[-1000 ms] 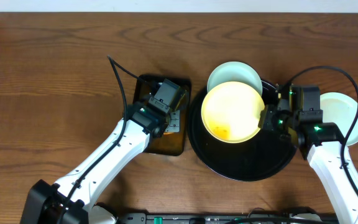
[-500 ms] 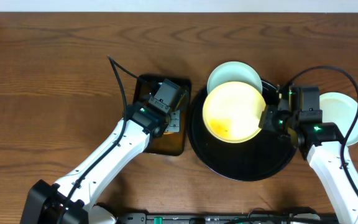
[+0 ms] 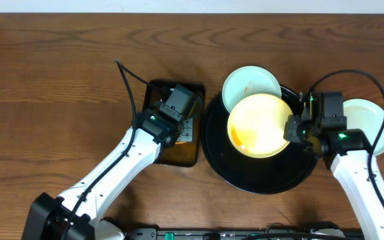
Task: Clean dirty plates on tray and stack at the side
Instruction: 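Lift the yellow plate with the right gripper toward the right side, then stack the yellow plate onto the green plate at right, release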
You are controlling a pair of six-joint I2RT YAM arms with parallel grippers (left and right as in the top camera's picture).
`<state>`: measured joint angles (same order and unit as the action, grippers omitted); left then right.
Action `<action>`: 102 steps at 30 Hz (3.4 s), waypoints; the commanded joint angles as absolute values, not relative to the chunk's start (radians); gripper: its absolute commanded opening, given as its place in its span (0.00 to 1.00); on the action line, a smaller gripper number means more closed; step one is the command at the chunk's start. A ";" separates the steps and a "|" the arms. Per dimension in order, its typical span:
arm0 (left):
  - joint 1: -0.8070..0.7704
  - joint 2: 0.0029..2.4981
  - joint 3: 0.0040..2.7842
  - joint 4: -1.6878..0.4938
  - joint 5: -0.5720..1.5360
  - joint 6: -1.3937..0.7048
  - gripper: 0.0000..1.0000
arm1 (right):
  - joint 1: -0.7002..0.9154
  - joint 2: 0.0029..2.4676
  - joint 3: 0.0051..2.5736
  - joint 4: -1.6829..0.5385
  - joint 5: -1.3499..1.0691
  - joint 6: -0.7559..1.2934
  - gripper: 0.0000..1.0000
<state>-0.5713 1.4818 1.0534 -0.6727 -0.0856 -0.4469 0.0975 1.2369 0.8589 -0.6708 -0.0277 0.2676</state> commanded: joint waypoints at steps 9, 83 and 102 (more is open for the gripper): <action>-0.568 1.477 1.045 -0.668 -0.105 -0.439 0.08 | 0.289 1.137 0.983 -0.830 0.611 0.200 0.01; -0.568 1.477 1.045 -0.682 -0.105 -0.439 0.08 | -0.564 1.391 0.977 -0.690 0.247 0.616 0.17; -0.568 1.477 1.045 -0.678 -0.105 -0.439 0.08 | -0.314 1.391 1.130 -0.786 -0.627 -0.018 0.59</action>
<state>-0.5713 1.4818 1.0534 -0.6788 -0.0856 -0.4442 -0.3996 1.3926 1.0058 -0.7189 -0.5610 0.1089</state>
